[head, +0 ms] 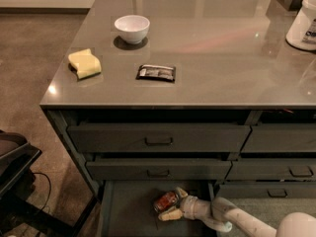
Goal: Pick coke can from bottom drawer and place on counter
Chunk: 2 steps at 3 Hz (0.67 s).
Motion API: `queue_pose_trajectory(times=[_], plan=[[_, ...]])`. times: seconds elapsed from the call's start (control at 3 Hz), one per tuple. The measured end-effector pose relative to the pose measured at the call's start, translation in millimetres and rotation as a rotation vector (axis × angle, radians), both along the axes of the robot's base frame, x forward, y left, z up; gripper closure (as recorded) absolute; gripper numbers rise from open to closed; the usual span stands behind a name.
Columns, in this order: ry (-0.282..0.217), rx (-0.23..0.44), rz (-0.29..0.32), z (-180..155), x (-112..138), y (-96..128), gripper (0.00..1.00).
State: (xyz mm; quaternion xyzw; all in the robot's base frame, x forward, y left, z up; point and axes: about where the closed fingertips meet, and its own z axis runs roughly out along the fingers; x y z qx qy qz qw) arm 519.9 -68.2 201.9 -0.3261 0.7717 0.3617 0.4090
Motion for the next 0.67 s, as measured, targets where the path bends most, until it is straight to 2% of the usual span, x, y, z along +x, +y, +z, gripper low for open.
queue_pose_trajectory(times=[0.33,0.67], plan=[[0.001,-0.008,-0.026,-17.4,17.7,16.6,0.00],[0.002,-0.008,-0.025,-17.5,17.6,17.1,0.00]])
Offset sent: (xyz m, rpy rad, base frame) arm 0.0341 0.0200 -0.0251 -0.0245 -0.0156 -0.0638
